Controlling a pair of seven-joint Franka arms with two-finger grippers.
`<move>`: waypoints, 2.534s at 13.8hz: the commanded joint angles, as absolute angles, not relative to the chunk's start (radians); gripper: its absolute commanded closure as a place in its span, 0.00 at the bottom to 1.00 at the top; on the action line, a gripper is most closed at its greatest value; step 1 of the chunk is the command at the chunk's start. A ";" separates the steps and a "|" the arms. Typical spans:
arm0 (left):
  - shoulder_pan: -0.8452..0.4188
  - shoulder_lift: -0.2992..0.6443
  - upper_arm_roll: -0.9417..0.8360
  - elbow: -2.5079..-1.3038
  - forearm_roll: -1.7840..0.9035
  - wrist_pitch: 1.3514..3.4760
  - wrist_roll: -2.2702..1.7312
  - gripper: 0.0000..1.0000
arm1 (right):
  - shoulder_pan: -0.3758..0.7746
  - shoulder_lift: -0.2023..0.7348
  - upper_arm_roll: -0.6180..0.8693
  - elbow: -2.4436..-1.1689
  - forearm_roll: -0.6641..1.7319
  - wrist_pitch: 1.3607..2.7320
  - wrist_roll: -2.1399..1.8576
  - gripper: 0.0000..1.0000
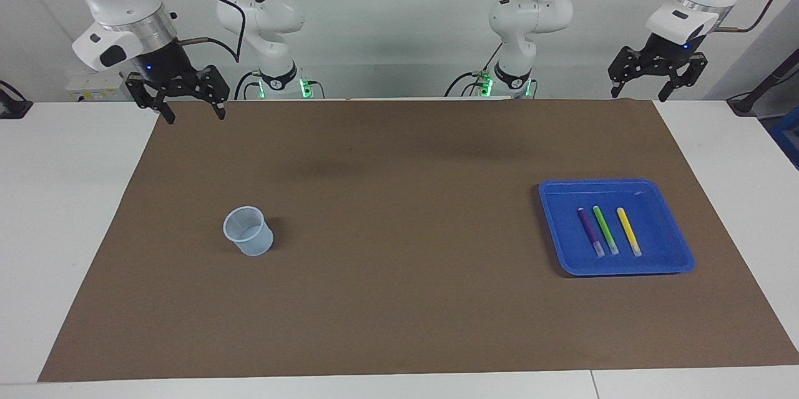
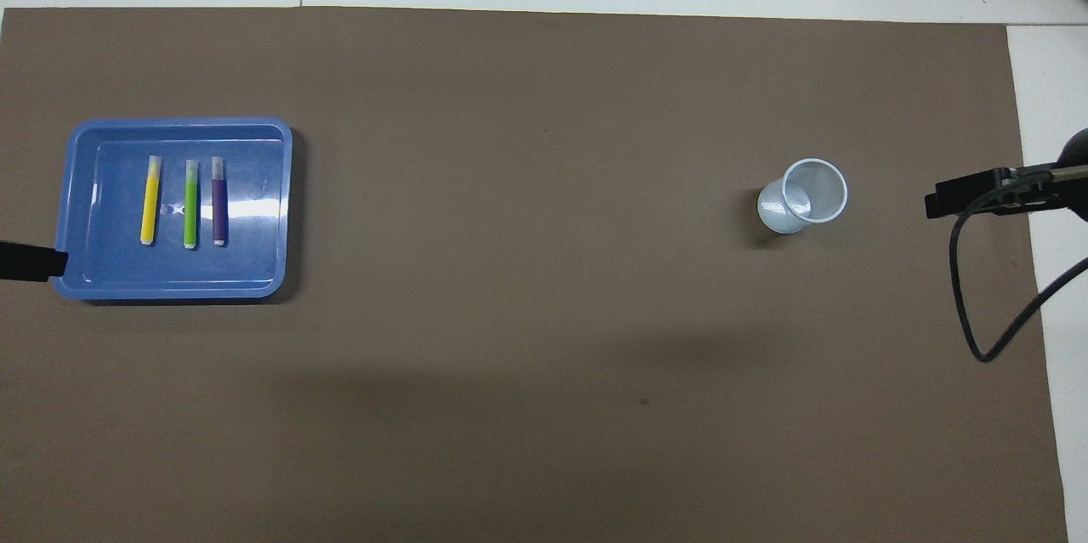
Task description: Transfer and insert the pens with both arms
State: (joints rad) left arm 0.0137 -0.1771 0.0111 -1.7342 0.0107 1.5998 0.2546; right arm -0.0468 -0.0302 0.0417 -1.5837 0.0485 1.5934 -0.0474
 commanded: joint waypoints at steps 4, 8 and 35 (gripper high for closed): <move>0.002 -0.192 0.020 -1.744 0.029 1.591 0.261 0.00 | -0.058 -0.017 0.046 -1.565 0.043 1.578 -0.038 0.00; 0.002 -0.192 0.020 -1.744 0.029 1.591 0.261 0.00 | -0.058 -0.017 0.046 -1.566 0.046 1.585 -0.038 0.00; 0.002 -0.192 0.020 -1.744 0.029 1.591 0.261 0.00 | -0.057 -0.018 0.046 -1.574 0.055 1.604 -0.034 0.00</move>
State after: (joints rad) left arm 0.0137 -0.1771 0.0111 -1.7342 0.0107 1.5998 0.2546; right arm -0.0485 -0.0266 0.0406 -1.5837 0.0485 1.5942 -0.0474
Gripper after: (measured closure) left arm 0.000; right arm 0.000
